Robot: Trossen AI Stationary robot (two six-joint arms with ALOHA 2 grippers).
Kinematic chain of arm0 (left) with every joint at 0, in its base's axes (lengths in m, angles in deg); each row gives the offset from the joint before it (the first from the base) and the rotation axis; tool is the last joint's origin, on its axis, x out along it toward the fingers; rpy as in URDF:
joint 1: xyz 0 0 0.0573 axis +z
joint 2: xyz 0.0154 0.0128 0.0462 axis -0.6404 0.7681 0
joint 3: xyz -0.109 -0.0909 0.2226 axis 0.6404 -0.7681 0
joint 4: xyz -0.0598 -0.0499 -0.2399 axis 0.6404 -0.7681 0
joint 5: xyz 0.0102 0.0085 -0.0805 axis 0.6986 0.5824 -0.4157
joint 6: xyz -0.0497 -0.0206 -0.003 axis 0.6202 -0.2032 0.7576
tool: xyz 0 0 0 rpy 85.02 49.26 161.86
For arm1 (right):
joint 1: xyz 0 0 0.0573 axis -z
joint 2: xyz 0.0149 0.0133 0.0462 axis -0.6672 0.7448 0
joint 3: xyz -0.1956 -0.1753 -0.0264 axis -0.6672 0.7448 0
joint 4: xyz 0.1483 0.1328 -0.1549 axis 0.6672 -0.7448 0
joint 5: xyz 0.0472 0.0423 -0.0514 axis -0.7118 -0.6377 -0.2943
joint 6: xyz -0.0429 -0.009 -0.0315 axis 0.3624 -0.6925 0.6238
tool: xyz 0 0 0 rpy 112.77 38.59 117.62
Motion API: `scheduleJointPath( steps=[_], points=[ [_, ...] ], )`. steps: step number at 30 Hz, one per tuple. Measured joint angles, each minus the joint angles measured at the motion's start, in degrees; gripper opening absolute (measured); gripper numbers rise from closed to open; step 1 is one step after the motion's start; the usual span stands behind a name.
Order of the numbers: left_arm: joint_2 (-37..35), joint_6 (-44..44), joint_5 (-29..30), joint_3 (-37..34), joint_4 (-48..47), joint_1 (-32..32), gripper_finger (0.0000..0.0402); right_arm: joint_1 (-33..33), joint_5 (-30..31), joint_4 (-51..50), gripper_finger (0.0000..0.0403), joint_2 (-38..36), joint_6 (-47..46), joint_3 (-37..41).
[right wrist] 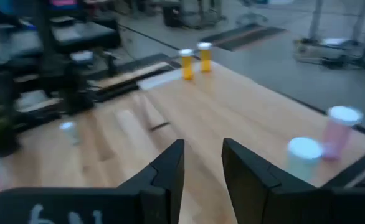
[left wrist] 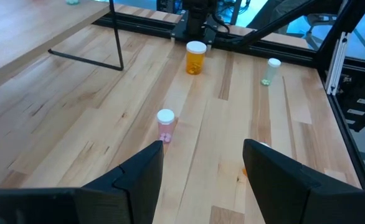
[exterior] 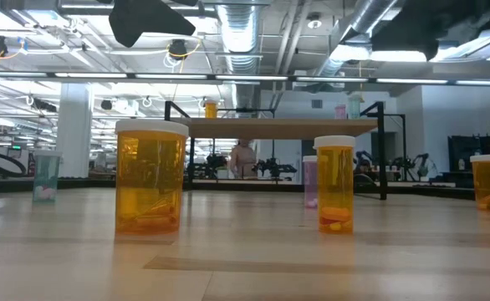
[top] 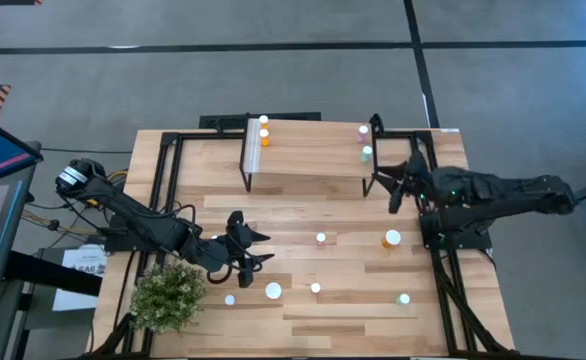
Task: Pick and place medicine bottles onto shelf by color
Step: Put the top small pink pill bottle on the shelf
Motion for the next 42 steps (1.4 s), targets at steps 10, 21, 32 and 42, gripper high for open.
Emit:
scheduleJointPath(
  steps=[10,21,32,42],
  points=[
    [0.0,0.0,-0.02,0.0,-0.33,-0.01,0.0208,-14.86,-0.02,2.06,0.0123,-10.37,0.53,6.25],
    [0.0,0.0,-0.02,0.0,-0.39,-0.02,0.0208,-21.29,-0.17,2.76,0.0123,-13.82,-0.33,7.33],
    [0.02,-0.01,2.59,0.0,4.04,0.36,0.0208,-21.48,-1.08,2.42,0.0123,-13.7,-1.47,7.33],
    [13.68,-3.89,-10.09,2.19,24.52,8.94,0.0208,-21.48,-1.32,1.35,0.0123,-13.68,-2.7,7.33]
  ],
)
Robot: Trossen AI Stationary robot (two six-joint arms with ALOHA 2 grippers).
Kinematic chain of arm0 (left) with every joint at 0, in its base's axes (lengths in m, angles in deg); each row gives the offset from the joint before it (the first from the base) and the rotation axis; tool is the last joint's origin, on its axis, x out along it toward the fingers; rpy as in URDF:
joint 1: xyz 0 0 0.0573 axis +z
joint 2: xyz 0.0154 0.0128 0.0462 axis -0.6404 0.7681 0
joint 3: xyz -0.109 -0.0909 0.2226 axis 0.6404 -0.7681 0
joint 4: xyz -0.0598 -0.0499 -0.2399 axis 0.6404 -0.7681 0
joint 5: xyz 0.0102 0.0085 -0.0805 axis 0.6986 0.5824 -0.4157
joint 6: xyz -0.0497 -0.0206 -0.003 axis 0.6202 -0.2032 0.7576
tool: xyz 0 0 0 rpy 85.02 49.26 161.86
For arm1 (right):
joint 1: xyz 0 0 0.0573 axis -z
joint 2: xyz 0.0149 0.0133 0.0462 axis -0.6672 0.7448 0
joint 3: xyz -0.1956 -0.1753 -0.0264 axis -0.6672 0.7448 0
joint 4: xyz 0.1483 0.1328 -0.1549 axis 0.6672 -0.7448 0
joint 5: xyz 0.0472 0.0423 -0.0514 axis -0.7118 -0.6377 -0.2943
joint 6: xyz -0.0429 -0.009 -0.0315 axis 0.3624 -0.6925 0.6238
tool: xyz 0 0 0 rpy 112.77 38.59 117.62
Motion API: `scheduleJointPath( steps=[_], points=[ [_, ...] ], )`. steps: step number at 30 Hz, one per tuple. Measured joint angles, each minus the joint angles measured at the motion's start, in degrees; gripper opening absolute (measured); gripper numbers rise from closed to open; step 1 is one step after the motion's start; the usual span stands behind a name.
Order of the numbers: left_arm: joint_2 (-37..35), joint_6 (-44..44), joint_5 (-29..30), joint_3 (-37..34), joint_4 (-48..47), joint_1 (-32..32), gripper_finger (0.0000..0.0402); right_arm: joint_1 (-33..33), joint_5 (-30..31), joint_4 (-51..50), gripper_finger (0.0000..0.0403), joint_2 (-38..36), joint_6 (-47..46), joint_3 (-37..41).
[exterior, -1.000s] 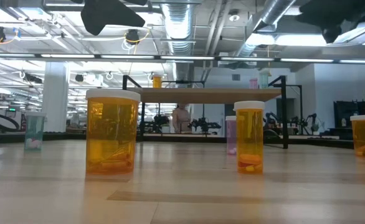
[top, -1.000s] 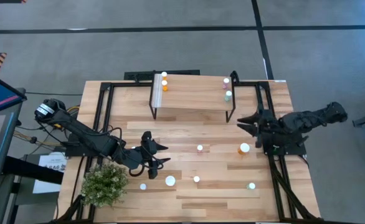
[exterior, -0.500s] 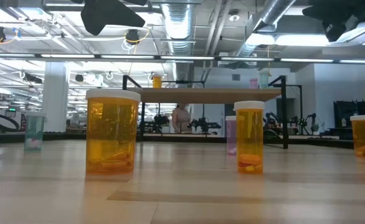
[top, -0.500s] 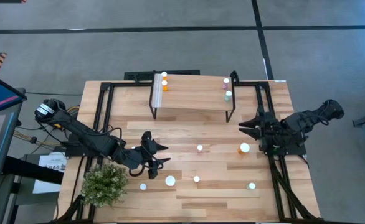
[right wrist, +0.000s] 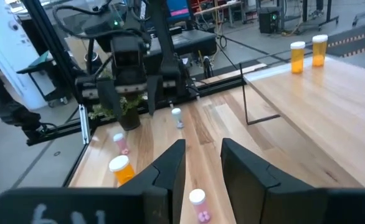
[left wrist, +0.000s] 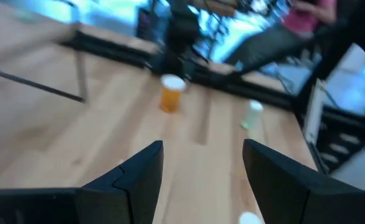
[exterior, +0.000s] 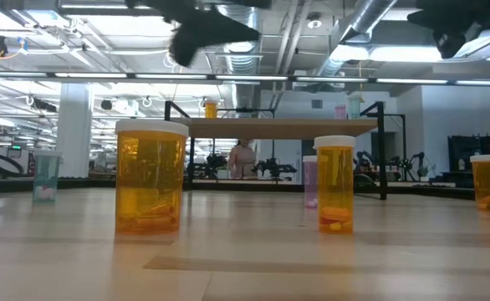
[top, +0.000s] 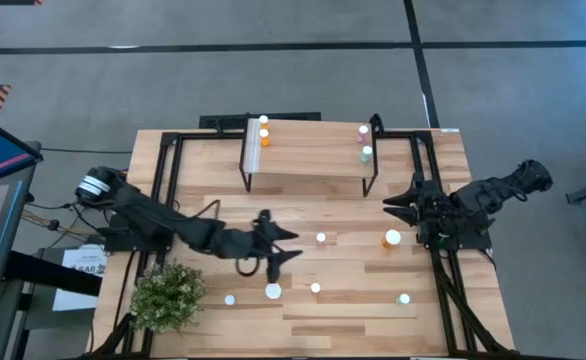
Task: Pick and place medicine bottles onto shelf by color
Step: Put the top small pink pill bottle on the shelf
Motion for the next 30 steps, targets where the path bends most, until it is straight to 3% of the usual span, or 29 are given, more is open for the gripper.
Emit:
scheduleJointPath(
  steps=[3,6,11,16,22,30],
  points=[
    [2.95,0.04,-7.2,3.17,-1.51,2.4,0.0208,0.0,0.0,-0.43,0.0123,0.0,-1.21,0.0],
    [5.02,-1.16,-10.14,5.42,-2.14,4.0,0.0208,0.0,-0.02,-0.4,0.0123,0.0,-1.24,0.0],
    [8.75,-4.02,-9.98,6.62,-1.9,5.94,0.0208,-0.01,-0.02,-0.39,0.0123,0.0,-1.24,0.0],
    [13.44,1.3,-8.57,6.62,-1.71,8.08,0.0208,-0.02,-0.01,-0.36,0.0123,0.0,-1.22,0.0],
    [18.14,-1.92,-13.9,6.66,1.53,10.73,0.0208,-0.01,0.0,-0.36,0.0123,0.0,-1.19,0.0],
    [21.93,-4.57,-14.36,6.66,3.93,12.19,0.0212,-0.02,0.0,-0.36,0.0123,0.0,-0.34,0.0]
  ],
)
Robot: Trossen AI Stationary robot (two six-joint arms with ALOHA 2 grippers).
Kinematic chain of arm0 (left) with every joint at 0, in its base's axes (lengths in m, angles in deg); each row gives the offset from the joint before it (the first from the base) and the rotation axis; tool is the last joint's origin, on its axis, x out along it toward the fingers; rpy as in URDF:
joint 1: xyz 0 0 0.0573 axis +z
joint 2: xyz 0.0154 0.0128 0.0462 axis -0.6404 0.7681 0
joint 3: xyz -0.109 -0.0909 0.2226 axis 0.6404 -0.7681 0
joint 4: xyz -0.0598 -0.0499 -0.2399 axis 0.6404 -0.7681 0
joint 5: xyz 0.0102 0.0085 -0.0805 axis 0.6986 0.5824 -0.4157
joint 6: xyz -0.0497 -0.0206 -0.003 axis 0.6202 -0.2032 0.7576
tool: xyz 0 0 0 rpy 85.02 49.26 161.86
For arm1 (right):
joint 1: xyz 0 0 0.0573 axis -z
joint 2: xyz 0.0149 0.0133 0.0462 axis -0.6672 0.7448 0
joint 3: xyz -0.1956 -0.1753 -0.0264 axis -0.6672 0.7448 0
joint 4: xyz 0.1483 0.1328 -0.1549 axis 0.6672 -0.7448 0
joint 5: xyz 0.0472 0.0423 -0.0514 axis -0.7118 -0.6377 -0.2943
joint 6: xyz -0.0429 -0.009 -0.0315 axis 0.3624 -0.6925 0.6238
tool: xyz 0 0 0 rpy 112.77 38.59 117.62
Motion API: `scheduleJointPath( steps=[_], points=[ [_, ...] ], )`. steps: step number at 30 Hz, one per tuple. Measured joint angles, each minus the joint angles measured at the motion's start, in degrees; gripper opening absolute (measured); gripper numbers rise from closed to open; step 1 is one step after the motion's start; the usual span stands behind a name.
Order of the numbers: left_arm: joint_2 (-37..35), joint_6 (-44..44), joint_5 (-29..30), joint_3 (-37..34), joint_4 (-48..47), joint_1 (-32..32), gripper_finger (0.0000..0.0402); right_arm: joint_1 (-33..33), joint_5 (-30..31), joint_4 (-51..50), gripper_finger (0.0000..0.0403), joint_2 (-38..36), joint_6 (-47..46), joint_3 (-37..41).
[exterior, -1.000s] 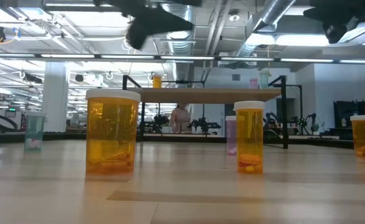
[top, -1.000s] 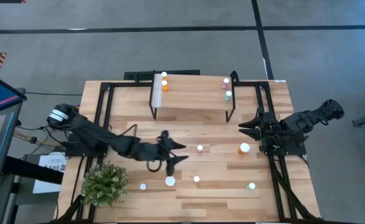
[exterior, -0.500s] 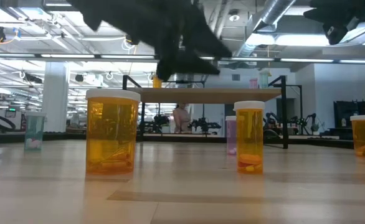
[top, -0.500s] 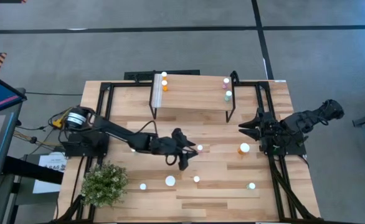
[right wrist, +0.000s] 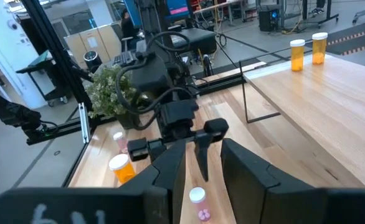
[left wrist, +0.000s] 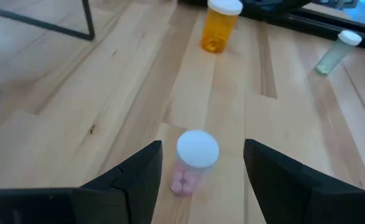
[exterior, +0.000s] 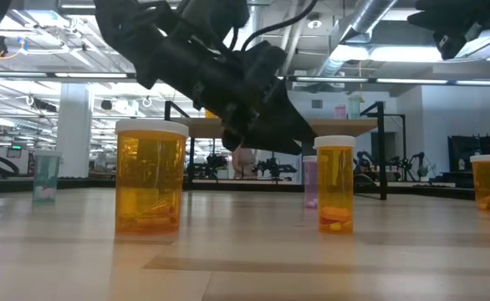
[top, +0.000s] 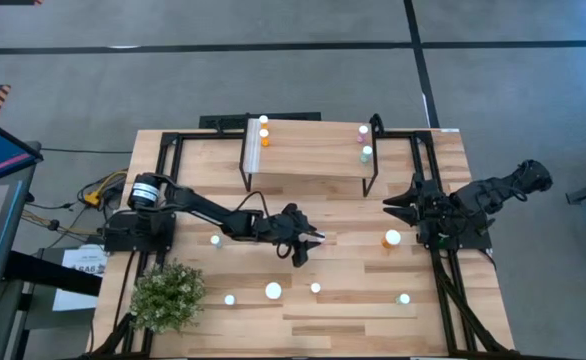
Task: Pick and place medicine bottles onto shelf by color
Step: Put the top small pink pill bottle on the shelf
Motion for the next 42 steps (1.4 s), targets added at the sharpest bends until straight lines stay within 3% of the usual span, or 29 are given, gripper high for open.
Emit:
scheduleJointPath(
  steps=[14,27,32,42],
  points=[
    [1.51,-2.59,0.08,-0.09,0.48,-0.38,0.0282,0.0,0.0,0.0,0.0123,-0.02,0.17,-0.02],
    [8.3,-3.47,-0.1,7.41,-2.34,0.2,0.0282,0.0,0.0,-1.26,0.0123,-0.1,0.13,-0.04],
    [8.58,-3.5,0.99,8.84,-6.84,0.24,0.0252,0.02,0.0,-1.86,0.0123,-0.11,0.11,-0.05],
    [8.21,-3.44,1.98,8.79,-7.42,0.24,0.014,0.0,0.0,-1.72,0.0123,-0.05,0.09,-0.04]
  ],
)
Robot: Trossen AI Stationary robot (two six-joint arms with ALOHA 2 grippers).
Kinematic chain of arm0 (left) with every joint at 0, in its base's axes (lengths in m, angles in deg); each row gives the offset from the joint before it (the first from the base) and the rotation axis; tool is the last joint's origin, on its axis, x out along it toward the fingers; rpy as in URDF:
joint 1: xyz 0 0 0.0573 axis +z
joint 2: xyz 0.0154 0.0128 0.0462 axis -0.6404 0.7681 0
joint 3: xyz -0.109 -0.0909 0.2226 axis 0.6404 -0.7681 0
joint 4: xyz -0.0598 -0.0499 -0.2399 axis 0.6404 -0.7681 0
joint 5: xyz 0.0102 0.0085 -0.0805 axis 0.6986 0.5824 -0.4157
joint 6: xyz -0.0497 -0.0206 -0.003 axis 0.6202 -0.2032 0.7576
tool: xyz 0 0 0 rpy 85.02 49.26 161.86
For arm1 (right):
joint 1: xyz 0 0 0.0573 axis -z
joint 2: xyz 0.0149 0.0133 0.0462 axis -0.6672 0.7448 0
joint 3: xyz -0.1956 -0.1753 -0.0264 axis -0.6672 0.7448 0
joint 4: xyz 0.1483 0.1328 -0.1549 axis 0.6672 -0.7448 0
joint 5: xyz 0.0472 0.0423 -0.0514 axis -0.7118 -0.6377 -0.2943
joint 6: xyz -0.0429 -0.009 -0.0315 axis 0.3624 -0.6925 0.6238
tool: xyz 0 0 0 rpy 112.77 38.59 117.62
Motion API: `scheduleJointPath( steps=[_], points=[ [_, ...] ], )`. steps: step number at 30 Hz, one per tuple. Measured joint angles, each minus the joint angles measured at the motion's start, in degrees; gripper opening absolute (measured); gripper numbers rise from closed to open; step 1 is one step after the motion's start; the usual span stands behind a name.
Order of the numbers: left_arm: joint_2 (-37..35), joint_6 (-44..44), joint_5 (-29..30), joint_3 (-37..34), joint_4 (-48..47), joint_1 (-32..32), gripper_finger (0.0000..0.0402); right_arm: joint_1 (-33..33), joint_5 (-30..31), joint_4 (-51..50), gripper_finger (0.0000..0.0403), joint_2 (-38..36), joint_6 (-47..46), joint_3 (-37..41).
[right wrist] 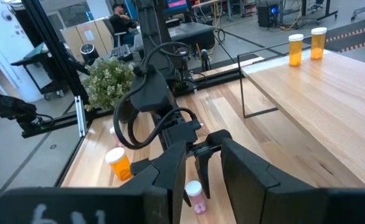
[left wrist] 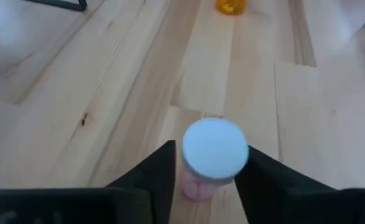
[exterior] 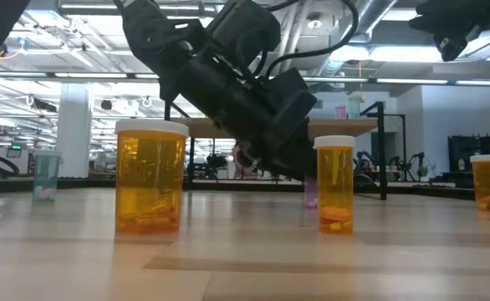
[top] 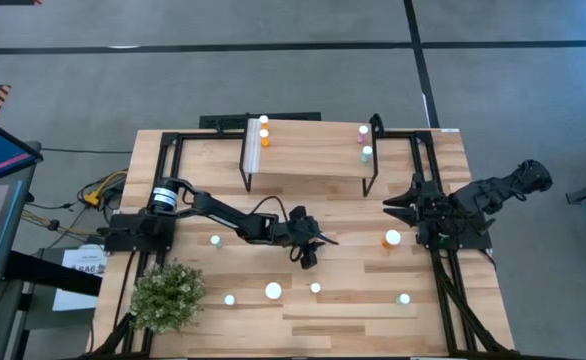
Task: Pick and place medicine bottles onto shelf by color
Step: Put the top small pink pill bottle on the shelf
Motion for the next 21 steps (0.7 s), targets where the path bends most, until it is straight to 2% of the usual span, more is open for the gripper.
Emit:
scheduleJointPath(
  steps=[8,14,17,21],
  points=[
    [-1.09,0.22,-0.47,-0.02,0.14,0.0,0.0084,0.01,0.0,-0.01,0.0123,0.01,0.0,0.0],
    [-7.34,-0.46,0.17,-0.02,-4.41,0.16,0.0085,0.0,0.0,-0.21,0.0123,0.01,0.0,0.0],
    [-12.14,-1.83,3.51,-0.02,-8.5,0.22,0.0094,0.02,0.0,-0.24,0.0123,0.01,0.0,0.0],
    [-19.36,-4.66,10.78,-0.02,-15.43,0.54,0.0099,0.0,0.0,-0.23,0.0123,0.01,0.0,0.0]
  ],
)
